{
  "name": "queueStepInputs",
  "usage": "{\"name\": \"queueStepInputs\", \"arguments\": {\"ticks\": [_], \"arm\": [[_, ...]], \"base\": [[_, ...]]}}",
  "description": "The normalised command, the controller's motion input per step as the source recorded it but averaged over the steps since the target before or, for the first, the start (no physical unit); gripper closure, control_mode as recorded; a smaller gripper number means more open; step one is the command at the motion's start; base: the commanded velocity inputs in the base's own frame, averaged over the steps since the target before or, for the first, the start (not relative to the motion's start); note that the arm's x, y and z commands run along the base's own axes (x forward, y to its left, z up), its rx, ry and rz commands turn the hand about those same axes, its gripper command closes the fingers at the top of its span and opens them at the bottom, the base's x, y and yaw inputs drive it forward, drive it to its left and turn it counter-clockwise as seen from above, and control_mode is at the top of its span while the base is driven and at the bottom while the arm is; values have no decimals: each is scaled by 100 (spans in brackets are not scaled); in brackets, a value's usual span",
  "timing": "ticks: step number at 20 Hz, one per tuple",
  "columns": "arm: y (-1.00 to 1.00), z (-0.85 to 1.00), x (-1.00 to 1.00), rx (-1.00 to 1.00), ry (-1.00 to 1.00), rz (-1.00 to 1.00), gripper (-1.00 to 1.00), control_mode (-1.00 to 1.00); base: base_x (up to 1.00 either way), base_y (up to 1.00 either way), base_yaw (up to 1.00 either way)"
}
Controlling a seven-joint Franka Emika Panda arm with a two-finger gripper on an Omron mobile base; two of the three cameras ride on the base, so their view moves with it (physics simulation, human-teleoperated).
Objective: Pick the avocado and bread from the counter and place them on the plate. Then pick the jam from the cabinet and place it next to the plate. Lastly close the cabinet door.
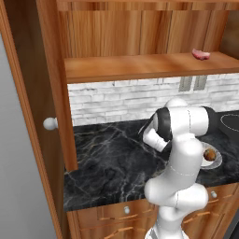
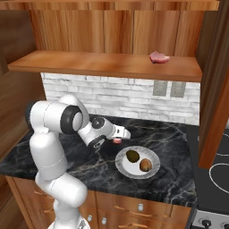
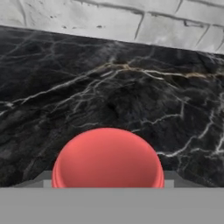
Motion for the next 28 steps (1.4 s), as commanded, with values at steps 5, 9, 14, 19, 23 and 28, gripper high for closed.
{"name": "queueStepInputs", "arguments": {"ticks": [5,9,14,19,23,28], "arm": [[-11,-36,2,0,2,0,100,-100],[-5,-50,0,0,3,0,100,-100],[-3,-50,0,0,2,1,100,-100],[0,-24,-5,0,0,1,-100,-100],[-1,0,-54,0,0,0,-100,-100],[-3,-5,-55,0,0,1,-100,-100]], "base": [[0,0,0],[0,0,0],[0,0,0],[0,0,0],[0,0,0],[0,0,0]]}}
